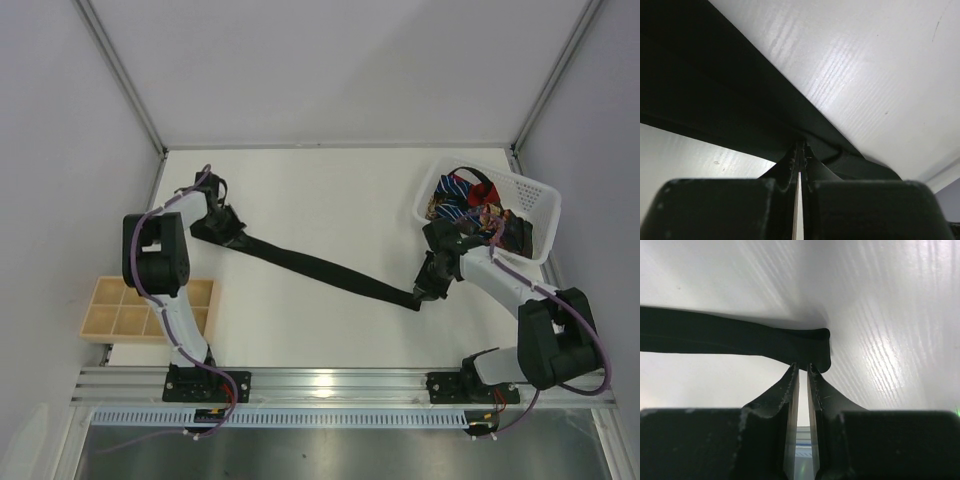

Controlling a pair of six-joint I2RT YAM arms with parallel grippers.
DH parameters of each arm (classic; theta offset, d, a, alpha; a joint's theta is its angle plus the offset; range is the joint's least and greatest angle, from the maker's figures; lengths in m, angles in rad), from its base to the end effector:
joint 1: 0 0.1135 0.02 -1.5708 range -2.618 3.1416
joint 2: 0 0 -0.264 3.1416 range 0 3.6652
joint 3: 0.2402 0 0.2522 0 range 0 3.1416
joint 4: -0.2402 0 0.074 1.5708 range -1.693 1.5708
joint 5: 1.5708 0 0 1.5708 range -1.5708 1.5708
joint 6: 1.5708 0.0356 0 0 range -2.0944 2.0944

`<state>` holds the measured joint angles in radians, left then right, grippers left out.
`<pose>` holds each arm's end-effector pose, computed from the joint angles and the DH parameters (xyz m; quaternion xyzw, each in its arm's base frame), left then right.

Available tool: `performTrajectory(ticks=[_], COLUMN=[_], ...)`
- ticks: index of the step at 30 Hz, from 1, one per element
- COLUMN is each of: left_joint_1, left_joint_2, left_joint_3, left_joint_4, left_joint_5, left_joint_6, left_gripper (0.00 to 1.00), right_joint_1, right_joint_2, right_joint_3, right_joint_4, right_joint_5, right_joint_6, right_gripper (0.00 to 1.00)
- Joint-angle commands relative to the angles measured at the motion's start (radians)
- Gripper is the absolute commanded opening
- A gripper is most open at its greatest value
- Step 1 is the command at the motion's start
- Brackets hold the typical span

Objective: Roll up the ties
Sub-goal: Flatten the tie

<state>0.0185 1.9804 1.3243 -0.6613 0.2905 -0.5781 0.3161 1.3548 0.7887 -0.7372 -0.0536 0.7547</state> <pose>0.3831 -0.0031 0.1491 -0.2710 0.9436 -0.1725 0.0805 0.2192 0.0737 0.1850 0.2120 0.9678 0.0908 0.1011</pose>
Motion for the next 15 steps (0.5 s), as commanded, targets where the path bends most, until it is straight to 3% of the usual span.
performTrajectory(ticks=[1, 5, 9, 15], left_joint_1=[0.012, 0.012, 0.012, -0.046], left_joint_2=[0.008, -0.031, -0.086, -0.228], left_joint_3=[0.003, -0.005, -0.002, -0.043], left_joint_4=[-0.014, 0.002, -0.009, 0.008], left_joint_5=[-0.064, -0.039, -0.025, 0.044], left_joint_6=[0.041, 0.047, 0.063, 0.084], left_gripper=[0.03, 0.11, 0.26, 0.28], right_joint_1=[0.037, 0.044, 0.026, 0.021], right_joint_2=[0.039, 0.084, 0.145, 0.196], right_joint_3=[0.061, 0.061, 0.023, -0.020], right_joint_4=[0.019, 0.041, 0.116, 0.159], right_joint_5=[-0.014, -0.002, 0.029, 0.043], right_joint_6=[-0.021, -0.025, -0.055, -0.078], right_gripper=[0.17, 0.17, 0.16, 0.15])
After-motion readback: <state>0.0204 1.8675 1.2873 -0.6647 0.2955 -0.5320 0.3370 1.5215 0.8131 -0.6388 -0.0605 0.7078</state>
